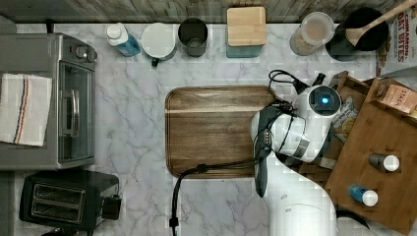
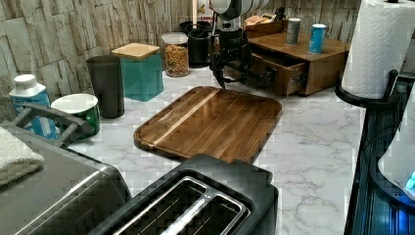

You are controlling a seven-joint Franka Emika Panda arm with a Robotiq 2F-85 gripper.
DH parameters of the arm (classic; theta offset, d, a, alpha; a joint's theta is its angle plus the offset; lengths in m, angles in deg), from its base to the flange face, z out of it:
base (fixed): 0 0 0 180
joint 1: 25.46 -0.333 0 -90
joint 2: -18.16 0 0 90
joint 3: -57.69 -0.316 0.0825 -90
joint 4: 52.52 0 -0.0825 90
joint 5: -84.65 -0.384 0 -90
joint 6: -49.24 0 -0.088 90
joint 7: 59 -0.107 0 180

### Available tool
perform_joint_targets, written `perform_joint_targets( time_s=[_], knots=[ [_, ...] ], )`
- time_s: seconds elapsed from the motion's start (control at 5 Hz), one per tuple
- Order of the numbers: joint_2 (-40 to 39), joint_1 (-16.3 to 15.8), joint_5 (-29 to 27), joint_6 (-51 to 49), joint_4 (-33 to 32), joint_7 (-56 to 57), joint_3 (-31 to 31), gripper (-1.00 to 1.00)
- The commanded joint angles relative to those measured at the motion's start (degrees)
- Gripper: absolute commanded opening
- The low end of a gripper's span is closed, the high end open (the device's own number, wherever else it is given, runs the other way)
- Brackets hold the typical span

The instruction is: Open the drawer.

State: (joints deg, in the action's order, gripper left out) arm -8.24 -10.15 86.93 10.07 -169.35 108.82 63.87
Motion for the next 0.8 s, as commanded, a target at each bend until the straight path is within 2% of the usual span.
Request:
perform_joint_targets(
  time_s=[0.2, 0.6, 0.8],
  knots=[
    [3.51, -13.98, 1.13, -2.23, 6.29, -14.06, -6.87, 1.00],
    [2.13, -17.37, 2.99, -2.50, 9.28, -20.63, -8.16, 1.00],
    [1.69, -19.08, 1.81, -3.46, 10.58, -21.38, -7.87, 1.00]
  ],
)
